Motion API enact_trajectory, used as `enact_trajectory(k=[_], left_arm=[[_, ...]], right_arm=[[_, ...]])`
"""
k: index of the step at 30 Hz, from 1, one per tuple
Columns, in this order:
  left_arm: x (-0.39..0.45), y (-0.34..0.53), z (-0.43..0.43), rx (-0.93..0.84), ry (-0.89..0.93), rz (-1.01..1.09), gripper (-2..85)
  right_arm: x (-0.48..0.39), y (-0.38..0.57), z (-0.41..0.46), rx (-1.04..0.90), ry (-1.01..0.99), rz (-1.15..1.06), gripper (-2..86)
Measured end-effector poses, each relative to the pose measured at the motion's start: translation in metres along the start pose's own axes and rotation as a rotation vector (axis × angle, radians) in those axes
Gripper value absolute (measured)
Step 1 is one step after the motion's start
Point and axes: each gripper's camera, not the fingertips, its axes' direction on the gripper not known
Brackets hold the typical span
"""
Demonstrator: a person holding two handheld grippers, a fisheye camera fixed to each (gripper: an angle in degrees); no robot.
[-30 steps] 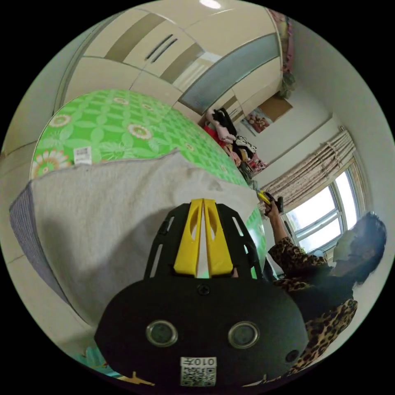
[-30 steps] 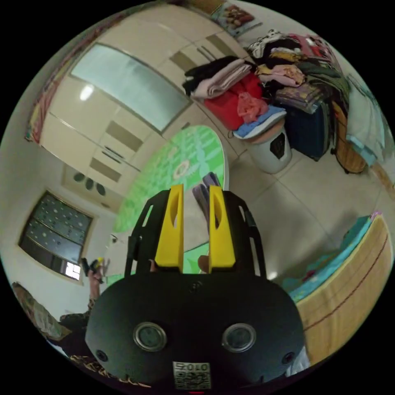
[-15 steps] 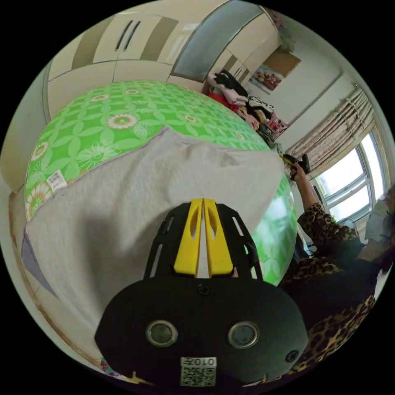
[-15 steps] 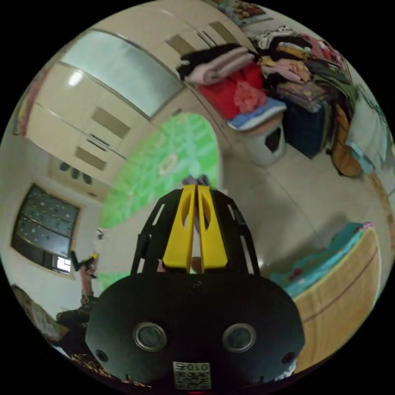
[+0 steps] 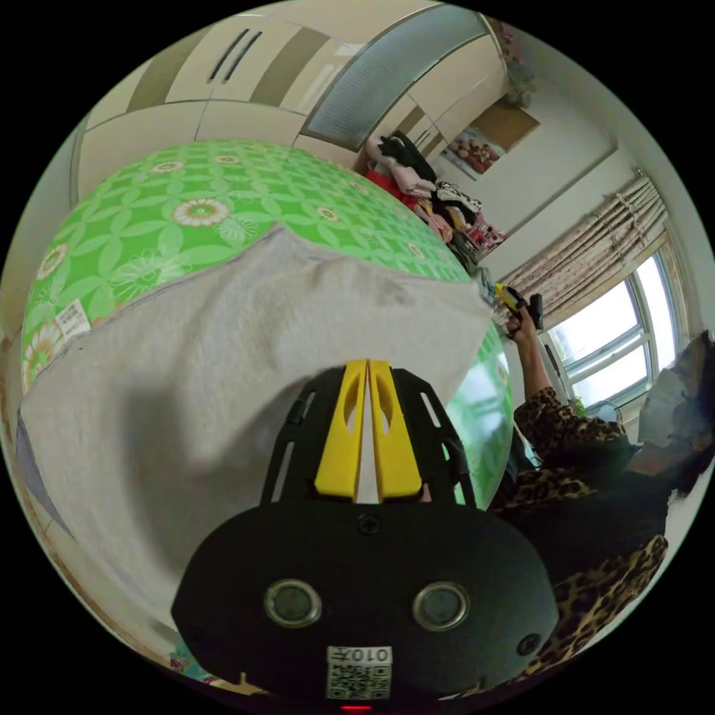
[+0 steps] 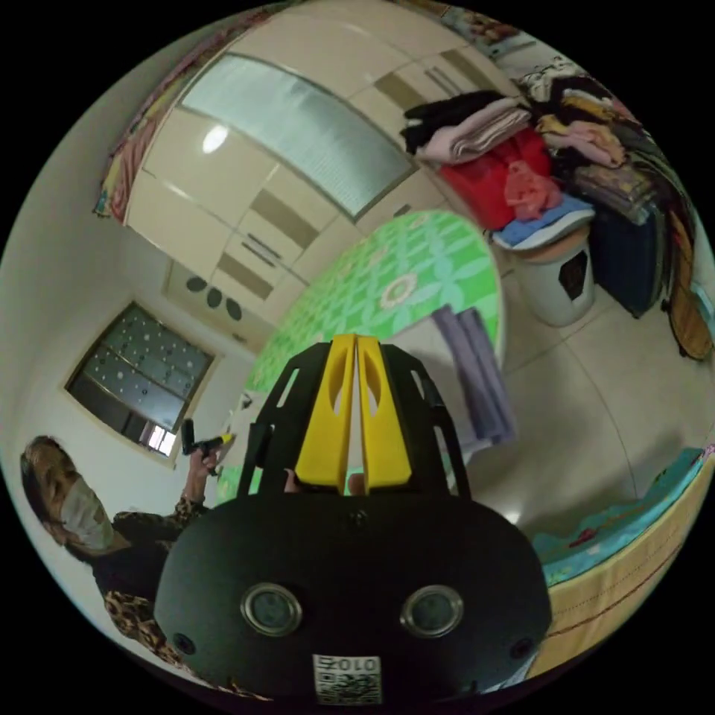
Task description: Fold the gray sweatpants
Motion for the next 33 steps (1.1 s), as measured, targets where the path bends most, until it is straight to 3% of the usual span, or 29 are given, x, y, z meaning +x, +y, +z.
enact_trajectory(k=[4,7,8,12,18,26,33], left_arm=[[0.024,0.0,0.021,-0.099,-0.014,0.038,-0.2],[0.038,0.009,0.021,-0.123,-0.092,0.076,-0.2],[0.039,0.014,0.018,-0.114,-0.103,0.071,-0.2],[0.038,0.024,0.011,-0.09,-0.087,0.055,-0.3],[0.035,0.027,0.007,-0.046,-0.057,0.003,-0.2],[0.035,0.039,0.0,-0.028,-0.061,-0.035,-0.2],[0.026,0.044,-0.004,-0.016,-0.055,-0.069,-0.2]], right_arm=[[-0.035,0.007,0.031,-0.139,0.056,-0.056,3.1],[-0.036,0.016,0.019,-0.089,0.411,0.063,3.5],[-0.032,0.018,0.013,-0.068,0.434,0.096,3.7],[0.006,0.044,-0.025,0.074,0.169,0.226,6.6],[0.021,0.054,-0.017,0.051,0.168,0.3,9.4],[0.004,0.041,0.001,-0.015,0.19,0.246,4.2],[-0.013,0.06,-0.018,0.142,0.143,0.217,3.8]])
